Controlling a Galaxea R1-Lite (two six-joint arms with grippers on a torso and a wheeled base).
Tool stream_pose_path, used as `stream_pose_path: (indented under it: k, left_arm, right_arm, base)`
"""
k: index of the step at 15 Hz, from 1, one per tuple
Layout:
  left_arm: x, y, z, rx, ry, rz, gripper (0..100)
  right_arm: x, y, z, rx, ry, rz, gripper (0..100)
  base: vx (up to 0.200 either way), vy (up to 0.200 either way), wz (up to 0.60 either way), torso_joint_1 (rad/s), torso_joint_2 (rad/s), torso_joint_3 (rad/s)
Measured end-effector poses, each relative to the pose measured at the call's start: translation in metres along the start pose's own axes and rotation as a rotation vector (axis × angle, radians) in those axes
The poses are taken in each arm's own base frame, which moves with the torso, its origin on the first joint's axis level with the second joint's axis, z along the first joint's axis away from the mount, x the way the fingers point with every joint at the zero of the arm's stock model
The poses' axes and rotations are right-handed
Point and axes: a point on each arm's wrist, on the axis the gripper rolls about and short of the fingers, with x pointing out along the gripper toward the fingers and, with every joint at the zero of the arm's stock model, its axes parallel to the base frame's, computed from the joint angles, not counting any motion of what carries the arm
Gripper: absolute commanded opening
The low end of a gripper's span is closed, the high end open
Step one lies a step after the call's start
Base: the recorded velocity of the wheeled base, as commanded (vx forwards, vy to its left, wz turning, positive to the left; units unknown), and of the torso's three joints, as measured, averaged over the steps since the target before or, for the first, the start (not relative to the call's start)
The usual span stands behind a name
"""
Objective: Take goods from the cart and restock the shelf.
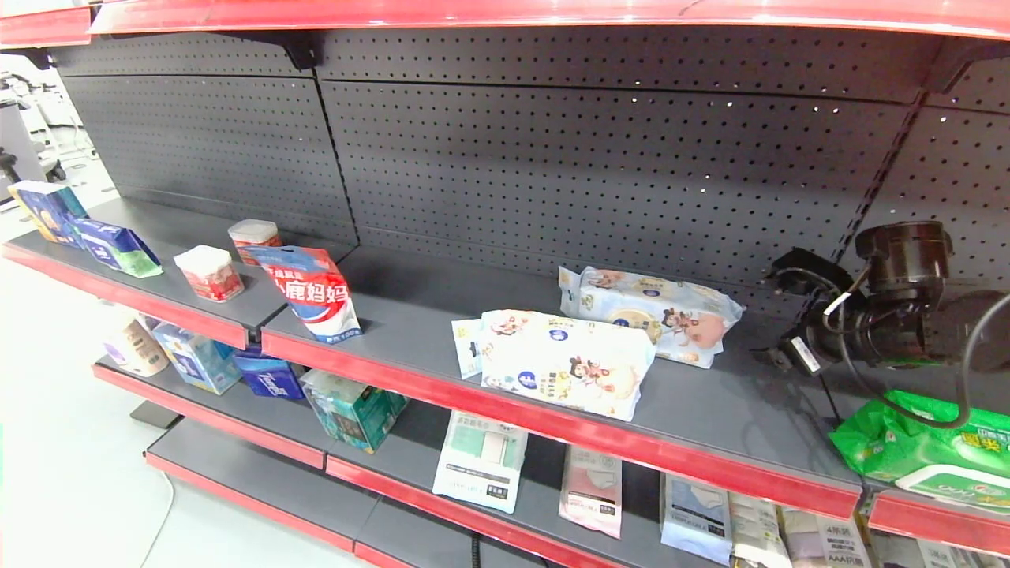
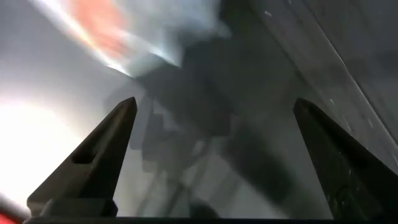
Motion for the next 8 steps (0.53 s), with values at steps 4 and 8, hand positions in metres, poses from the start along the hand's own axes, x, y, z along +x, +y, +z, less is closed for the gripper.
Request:
stream_pose_path:
  k: [4,8]
  left_arm:
    - [0.0,0.0,0.0,0.0,0.0,0.0,100]
    - [0.0,0.0,0.0,0.0,0.0,0.0,100]
  right_arm:
    - [0.002,-0.013,0.007,0.11,-0.01,-0.069,100]
    - [0.012,-0.006,0.018,0.175,-0.023,-0.063,100]
  base:
    - [0.0,0.0,0.0,0.0,0.0,0.0]
    - [0.0,0.0,0.0,0.0,0.0,0.0]
